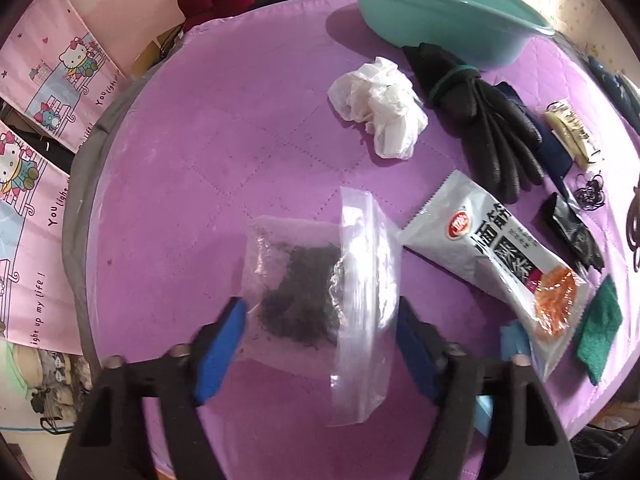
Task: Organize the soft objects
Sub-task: 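Grasp the clear zip bag with the left gripper while the right grasps the olive rope, then carry bag and rope into the teal basin and open both grippers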
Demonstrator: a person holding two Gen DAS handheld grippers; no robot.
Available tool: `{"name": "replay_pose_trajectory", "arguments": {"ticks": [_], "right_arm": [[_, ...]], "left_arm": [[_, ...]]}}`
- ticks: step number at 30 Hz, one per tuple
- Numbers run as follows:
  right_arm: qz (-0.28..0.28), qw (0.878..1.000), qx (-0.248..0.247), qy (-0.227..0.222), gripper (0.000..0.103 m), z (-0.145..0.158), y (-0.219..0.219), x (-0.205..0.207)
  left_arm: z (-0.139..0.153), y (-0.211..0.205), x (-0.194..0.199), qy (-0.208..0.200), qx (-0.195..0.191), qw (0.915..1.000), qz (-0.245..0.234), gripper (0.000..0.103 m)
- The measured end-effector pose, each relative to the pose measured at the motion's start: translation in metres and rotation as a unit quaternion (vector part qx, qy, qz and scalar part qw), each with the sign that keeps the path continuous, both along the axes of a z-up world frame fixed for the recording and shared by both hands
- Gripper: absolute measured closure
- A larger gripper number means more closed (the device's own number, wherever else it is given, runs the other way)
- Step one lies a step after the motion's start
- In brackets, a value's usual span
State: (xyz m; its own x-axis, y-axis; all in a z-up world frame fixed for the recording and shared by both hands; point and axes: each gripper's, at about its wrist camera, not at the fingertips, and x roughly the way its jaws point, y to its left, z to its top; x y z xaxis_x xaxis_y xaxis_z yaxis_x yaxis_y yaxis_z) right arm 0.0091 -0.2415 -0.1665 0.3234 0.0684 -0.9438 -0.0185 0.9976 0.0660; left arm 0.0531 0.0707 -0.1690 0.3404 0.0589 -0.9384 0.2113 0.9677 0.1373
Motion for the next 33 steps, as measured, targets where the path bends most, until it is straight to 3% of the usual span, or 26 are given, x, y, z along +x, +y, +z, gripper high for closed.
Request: {"name": "replay_pose_trajectory", "arguments": {"ticks": [2,5,21,33], "right_arm": [[-0.001,1.000,0.001,-0.001,0.084,0.001,-0.002,-0.002],[-0.001,1.000,0.000,-0.003,0.084,0.002,-0.001,-0.003],[0.019,1.000,0.007,-0.009,0.084,0.014,0.003,-0.001],[0.020,0.999,0.011,-0.030,0.084,0.069,0.008,0.017]], "left_arm": [[-0.001,0.000,0.003,0.003,-0.002,1.0000,-0.004,0.052],[0.004,-0.006,0.003,-0.004,-0.001,0.9998,-0.020,0.060],[0.043,-0.022,-0.014,-0.001,-0.045,0.9987,-0.021,0.061],[0.117,-0.049,-0.013,-0.024,-0.079,0.9945,-0.063,0.061]]}}
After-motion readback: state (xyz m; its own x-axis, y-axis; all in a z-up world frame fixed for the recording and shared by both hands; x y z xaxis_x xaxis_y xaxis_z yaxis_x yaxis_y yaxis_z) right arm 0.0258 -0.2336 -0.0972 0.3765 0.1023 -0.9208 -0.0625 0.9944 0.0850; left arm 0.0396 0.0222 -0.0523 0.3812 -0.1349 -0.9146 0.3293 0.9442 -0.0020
